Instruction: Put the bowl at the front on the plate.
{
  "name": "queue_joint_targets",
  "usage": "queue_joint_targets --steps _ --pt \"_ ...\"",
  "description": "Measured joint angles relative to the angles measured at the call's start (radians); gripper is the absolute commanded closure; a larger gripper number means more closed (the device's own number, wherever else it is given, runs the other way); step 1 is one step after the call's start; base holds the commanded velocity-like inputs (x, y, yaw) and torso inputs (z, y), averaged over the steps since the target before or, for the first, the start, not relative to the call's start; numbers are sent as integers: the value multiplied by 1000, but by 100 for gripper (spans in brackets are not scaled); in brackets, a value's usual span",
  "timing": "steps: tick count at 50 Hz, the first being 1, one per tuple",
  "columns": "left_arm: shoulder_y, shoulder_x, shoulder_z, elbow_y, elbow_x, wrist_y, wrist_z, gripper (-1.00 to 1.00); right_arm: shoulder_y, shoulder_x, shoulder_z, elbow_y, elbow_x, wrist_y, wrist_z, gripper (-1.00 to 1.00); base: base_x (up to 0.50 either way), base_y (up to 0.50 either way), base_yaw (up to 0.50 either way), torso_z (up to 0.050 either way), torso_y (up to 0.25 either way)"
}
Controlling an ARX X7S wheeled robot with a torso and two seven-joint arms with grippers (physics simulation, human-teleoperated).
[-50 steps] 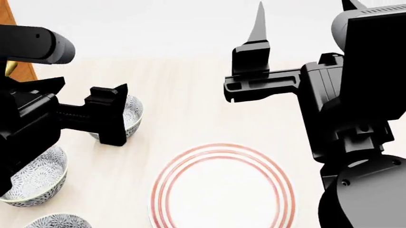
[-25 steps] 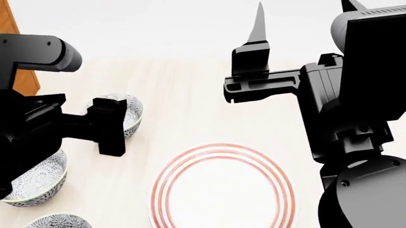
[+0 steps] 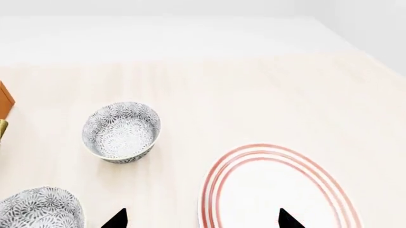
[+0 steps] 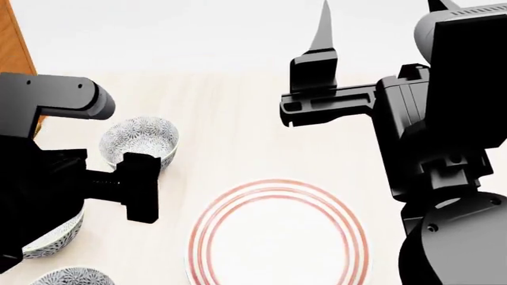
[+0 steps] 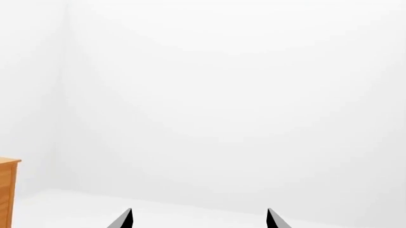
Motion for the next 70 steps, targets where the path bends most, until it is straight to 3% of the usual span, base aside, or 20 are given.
queue_joint_targets --steps 70 --pt "209 -105 123 -20 -39 88 -6 -100 -4 27 -30 17 0 -37 15 -100 0 0 0 0 0"
